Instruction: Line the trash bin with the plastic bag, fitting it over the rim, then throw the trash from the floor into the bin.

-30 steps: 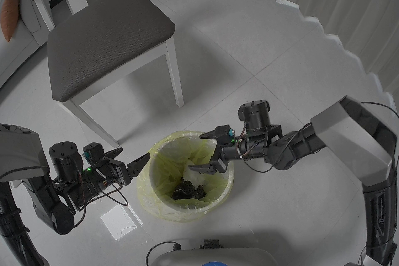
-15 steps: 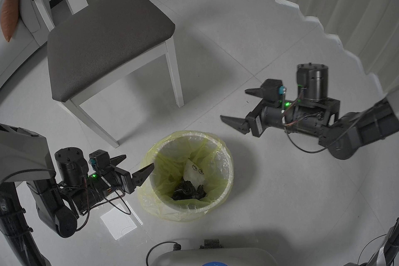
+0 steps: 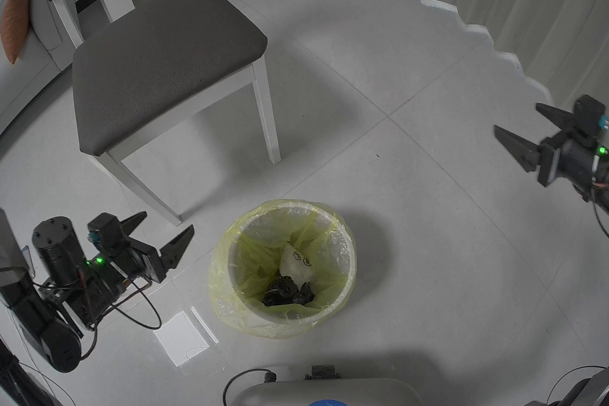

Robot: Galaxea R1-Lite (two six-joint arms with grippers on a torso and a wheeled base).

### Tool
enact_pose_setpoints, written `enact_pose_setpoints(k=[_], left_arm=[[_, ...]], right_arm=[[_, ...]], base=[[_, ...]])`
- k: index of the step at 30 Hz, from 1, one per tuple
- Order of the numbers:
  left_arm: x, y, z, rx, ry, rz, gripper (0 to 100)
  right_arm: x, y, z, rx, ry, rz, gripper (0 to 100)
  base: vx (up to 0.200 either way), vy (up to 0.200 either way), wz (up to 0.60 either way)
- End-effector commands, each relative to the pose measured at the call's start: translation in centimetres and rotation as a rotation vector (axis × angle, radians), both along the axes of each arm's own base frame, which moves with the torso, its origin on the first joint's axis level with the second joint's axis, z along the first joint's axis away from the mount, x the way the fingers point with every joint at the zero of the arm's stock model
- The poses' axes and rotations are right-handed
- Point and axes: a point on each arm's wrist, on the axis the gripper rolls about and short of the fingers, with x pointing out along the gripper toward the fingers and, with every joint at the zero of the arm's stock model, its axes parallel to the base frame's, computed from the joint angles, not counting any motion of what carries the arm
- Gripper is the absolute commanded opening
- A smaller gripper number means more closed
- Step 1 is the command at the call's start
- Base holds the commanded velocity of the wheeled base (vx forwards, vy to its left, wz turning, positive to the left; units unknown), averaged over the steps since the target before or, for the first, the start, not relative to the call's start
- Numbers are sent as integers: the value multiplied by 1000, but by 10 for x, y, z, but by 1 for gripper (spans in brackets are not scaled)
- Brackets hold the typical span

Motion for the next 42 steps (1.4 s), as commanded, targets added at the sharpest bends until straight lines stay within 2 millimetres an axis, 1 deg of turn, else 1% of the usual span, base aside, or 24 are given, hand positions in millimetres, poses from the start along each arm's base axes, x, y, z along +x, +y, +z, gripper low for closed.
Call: enact_pose_setpoints(k=[1, 2, 3, 4, 5, 6, 7, 8, 10, 13, 17, 18, 19, 23, 24, 26, 29, 31, 33, 34, 35, 36, 39, 42], left_arm=[[-94, 31, 59, -46, -276, 205, 100], [-110, 33, 62, -49, -296, 215, 100], [-113, 33, 63, -47, -298, 215, 100], [-129, 36, 63, -45, -306, 220, 100], [-142, 38, 63, -47, -315, 220, 100], [-152, 39, 63, -45, -320, 223, 100], [-156, 40, 62, -44, -321, 225, 100], [-167, 42, 60, -27, -315, 236, 100], [-181, 45, 59, -1, -330, 265, 100], [-198, 47, 55, 11, -353, 305, 100], [-214, 46, 49, 25, -385, 300, 100], [-221, 45, 47, 29, -391, 299, 100], [-226, 45, 46, 31, -394, 296, 100], [-243, 41, 34, 41, -375, 266, 100], [-245, 41, 29, 43, -369, 257, 100], [-243, 41, 25, 42, -339, 266, 100], [-240, 42, 19, 39, -333, 270, 100], [-235, 42, 3, 44, -295, 270, 100], [-234, 42, -3, 32, -246, 270, 100], [-233, 42, -8, 17, -192, 268, 100], [-233, 42, -9, 16, -184, 268, 100], [-233, 42, -16, 2, -113, 269, 100], [-233, 42, -20, 10, -66, 270, 100], [-233, 43, -22, -21, -47, 280, 100]], right_arm=[[-161, -52, -25, 45, -121, -196, 100], [-181, -55, -37, 56, -115, -196, 100], [-185, -55, -40, 57, -113, -196, 100], [-206, -57, -56, 62, -118, -182, 100], [-219, -58, -66, 66, -125, -172, 100], [-228, -59, -74, 67, -125, -175, 100], [-231, -60, -77, 69, -123, -178, 100], [-241, -61, -84, 78, -115, -187, 100], [-245, -62, -87, 131, -97, -231, 100], [-250, -64, -78, 239, -137, -294, 100], [-253, -63, -75, 256, -153, -393, 100], [-256, -60, -74, 246, -161, -442, 100], [-258, -57, -75, 235, -159, -454, 100], [-254, -55, -86, 224, -116, -366, 100], [-253, -55, -92, 221, -108, -348, 100], [-251, -56, -107, 207, -91, -272, 100], [-242, -55, -123, 208, -51, -250, 100], [-232, -55, -138, 208, -34, -251, 100], [-223, -55, -152, 211, -43, -238, 100], [-219, -54, -160, 207, -58, -226, 100], [-218, -54, -161, 205, -58, -223, 100], [-216, -53, -166, 200, -39, -165, 100], [-216, -53, -168, 205, -19, -145, 100], [-216, -53, -168, 241, -13, -146, 100]], base=[[0, 0, 0], [0, 0, 0], [0, 0, 0], [0, 0, 0], [0, 0, 0], [0, 0, 0], [0, 0, 0], [0, 0, 0], [0, 0, 0], [0, 0, 0], [0, 0, 0], [0, 0, 0], [0, 0, 0], [0, 0, 0], [0, 0, 0], [0, 0, 0], [0, 0, 0], [0, 0, 0], [0, 0, 0], [0, 0, 0], [0, 0, 0], [0, 0, 0], [0, 0, 0], [0, 0, 0]])
